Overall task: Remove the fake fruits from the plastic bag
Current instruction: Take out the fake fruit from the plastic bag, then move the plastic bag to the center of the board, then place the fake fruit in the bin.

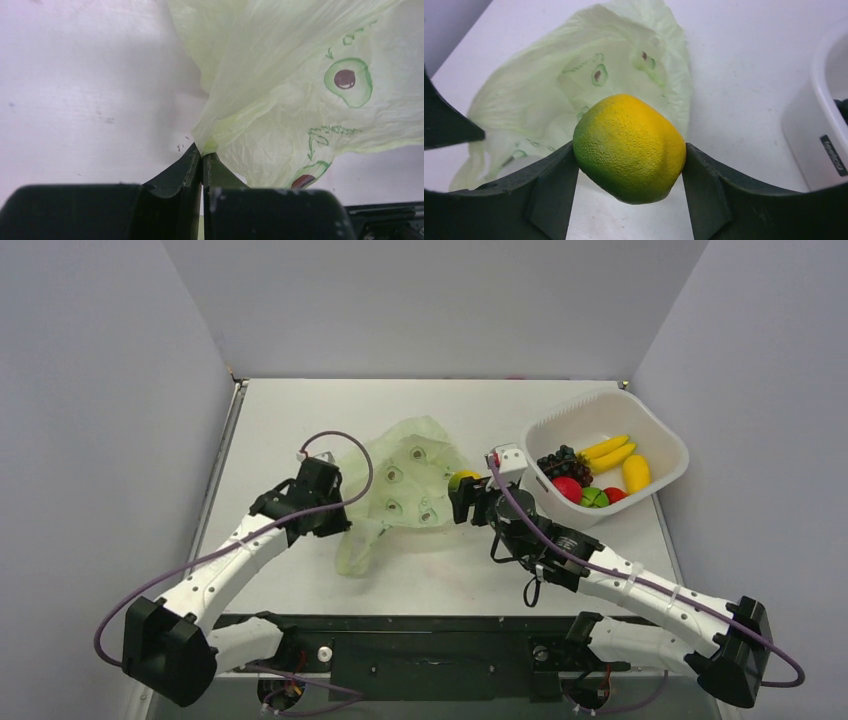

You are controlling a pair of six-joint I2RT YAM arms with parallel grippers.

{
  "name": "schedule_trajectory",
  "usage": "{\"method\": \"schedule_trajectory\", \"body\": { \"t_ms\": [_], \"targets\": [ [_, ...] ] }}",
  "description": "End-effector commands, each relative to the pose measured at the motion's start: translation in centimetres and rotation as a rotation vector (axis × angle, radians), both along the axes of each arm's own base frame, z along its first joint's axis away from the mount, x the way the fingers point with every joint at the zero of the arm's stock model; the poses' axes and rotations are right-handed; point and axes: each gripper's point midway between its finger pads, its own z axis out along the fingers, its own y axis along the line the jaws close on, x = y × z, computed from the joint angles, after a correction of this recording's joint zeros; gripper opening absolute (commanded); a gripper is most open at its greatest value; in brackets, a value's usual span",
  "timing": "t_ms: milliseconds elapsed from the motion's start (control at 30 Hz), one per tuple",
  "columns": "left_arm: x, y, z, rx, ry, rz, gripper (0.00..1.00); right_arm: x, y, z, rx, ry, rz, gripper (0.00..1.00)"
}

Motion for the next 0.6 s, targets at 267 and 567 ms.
{"method": "schedule_trajectory", "body": {
  "t_ms": [267, 567],
  "targets": [
    [10.3, 10.3, 3.9, 0.358, -0.094, 0.121, 0.00, 1.0, -4.6, -0.9, -0.052, 0.024, -0.146, 0.00],
    [11.7, 14.1, 3.7, 0.394, -0.186, 0.220, 0.00, 2.5, -5.5, 0.4, -0.070, 0.011, -0.192, 0.00]
  ]
}}
